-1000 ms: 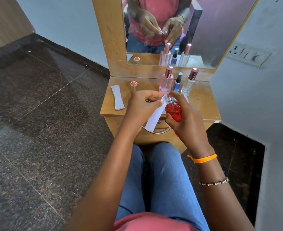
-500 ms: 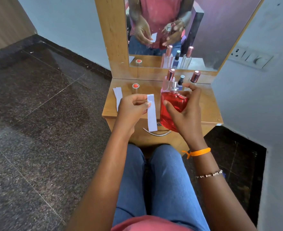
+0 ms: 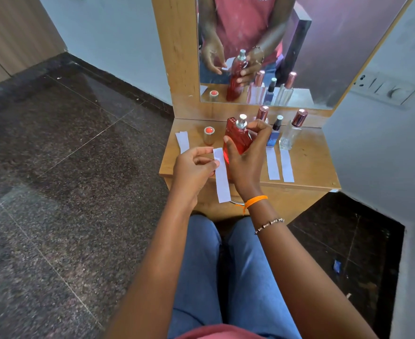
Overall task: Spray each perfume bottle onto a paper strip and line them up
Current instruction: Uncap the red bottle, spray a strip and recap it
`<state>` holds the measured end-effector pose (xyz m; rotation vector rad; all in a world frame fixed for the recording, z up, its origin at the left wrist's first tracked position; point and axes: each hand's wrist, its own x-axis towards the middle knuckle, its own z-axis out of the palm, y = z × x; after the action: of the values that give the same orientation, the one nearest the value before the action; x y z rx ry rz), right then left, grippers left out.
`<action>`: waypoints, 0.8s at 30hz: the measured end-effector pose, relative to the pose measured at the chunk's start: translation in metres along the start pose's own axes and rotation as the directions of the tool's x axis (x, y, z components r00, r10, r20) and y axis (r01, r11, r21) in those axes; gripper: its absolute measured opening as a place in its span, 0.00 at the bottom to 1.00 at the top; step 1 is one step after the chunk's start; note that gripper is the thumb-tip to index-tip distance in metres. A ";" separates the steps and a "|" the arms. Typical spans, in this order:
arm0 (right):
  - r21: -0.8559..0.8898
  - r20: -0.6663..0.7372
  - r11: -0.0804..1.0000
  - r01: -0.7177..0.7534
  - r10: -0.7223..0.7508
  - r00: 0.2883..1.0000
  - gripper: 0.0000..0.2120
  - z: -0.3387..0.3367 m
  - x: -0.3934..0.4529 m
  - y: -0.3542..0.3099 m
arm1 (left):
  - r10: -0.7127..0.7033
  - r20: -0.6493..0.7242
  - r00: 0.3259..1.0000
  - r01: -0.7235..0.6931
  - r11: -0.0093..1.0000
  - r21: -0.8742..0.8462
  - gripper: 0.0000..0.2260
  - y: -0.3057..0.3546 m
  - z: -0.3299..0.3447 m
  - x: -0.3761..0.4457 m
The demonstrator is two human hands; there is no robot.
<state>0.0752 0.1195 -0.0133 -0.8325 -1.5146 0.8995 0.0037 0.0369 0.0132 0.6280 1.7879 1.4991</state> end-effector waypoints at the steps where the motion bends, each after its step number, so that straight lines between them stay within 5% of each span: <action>1: 0.008 0.000 1.000 -0.006 0.006 1.000 0.21 0.001 0.000 -0.001 | 0.001 0.000 1.000 -0.001 1.000 -0.001 0.13 0.000 0.000 0.000; 7: 0.006 0.029 0.998 -0.060 0.060 0.998 0.23 -0.002 -0.005 -0.006 | 0.007 0.011 1.000 -0.007 1.000 -0.026 0.11 -0.001 0.002 -0.002; 13: 0.043 -0.057 0.992 -0.116 0.118 0.991 0.13 -0.032 -0.037 -0.023 | 0.013 0.059 0.998 -0.013 1.000 -0.011 0.07 -0.001 0.005 -0.010; 19: 0.112 0.161 0.930 -0.349 0.330 0.930 0.13 -0.076 -0.064 -0.025 | 0.036 0.148 0.988 -0.040 0.999 0.025 0.08 -0.006 0.031 -0.027; 24: 0.041 0.011 0.924 -0.380 0.380 0.925 0.13 -0.107 -0.047 -0.009 | 0.006 0.210 0.978 -0.007 1.000 0.004 0.09 -0.009 0.061 -0.039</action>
<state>0.1867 0.0841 -0.0181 -1.1175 -1.3522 1.2118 0.0762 0.0444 0.0076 0.7657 1.6297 1.3787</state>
